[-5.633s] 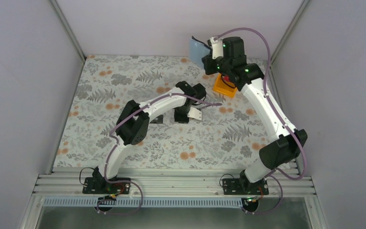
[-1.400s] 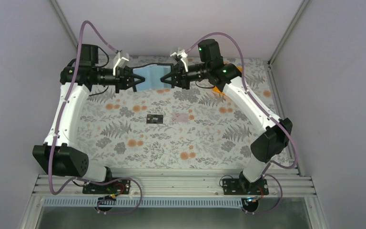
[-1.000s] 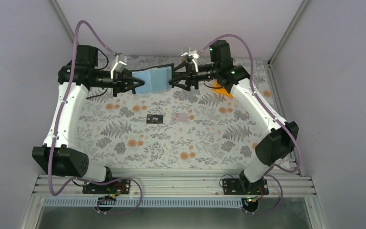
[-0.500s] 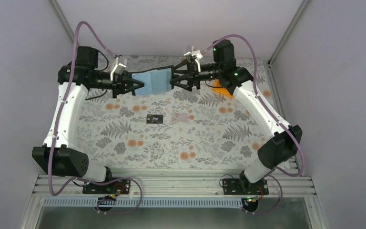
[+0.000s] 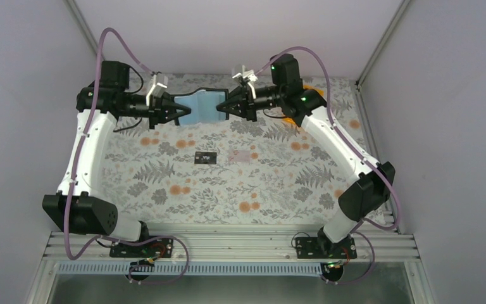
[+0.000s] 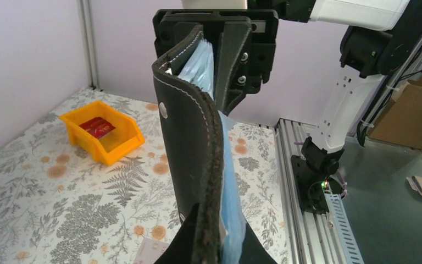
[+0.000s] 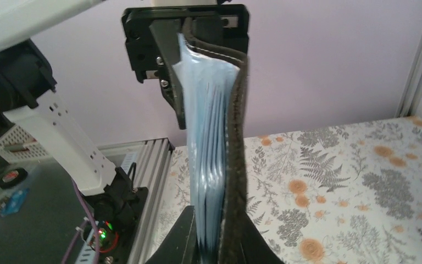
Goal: Take the credit cards out of the card holder
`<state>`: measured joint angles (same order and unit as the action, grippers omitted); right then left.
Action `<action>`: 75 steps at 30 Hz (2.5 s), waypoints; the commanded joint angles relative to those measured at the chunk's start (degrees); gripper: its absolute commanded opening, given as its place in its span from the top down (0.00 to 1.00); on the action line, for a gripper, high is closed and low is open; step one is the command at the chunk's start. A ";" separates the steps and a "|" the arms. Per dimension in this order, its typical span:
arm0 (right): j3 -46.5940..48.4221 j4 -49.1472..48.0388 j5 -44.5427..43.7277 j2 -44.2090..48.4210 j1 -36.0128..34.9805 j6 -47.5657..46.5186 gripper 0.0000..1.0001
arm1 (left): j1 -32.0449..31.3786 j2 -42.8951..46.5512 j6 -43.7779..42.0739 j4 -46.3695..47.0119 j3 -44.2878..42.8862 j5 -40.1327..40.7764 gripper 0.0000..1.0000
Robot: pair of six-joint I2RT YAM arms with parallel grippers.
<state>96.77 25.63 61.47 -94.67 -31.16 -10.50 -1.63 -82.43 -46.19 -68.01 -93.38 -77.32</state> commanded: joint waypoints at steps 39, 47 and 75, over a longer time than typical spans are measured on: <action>4.87 -1.23 -10.37 -2.03 -5.20 4.63 0.69 | 0.13 1.86 11.67 13.61 6.86 3.71 0.98; 2.70 -0.55 -10.69 -1.03 -4.03 2.90 0.52 | 0.12 1.84 8.33 10.61 6.47 1.29 0.97; 6.16 -0.78 -5.64 -6.03 -5.57 5.39 0.81 | 0.13 1.95 2.44 6.22 6.13 -2.16 0.98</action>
<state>101.71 25.39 57.63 -99.92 -35.79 -5.34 -1.43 -81.17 -41.93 -62.46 -85.80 -75.75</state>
